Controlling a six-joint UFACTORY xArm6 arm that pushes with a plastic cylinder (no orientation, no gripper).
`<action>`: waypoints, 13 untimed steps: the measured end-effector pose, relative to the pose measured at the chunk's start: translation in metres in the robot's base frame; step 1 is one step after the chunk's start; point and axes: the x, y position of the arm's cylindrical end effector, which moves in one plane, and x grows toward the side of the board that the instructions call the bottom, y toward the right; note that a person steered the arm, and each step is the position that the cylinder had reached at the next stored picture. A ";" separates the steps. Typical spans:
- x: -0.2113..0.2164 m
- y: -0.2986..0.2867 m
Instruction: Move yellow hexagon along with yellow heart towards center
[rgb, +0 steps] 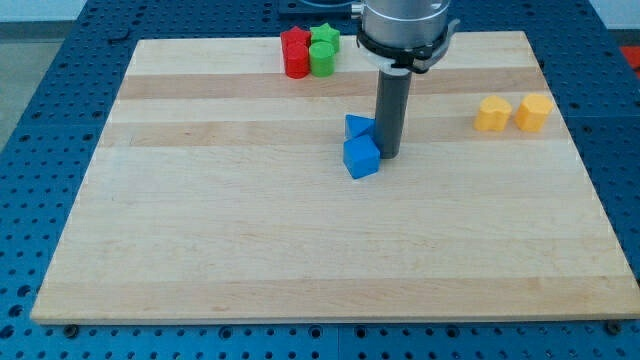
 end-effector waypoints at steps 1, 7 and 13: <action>0.000 0.029; -0.057 0.199; -0.014 -0.001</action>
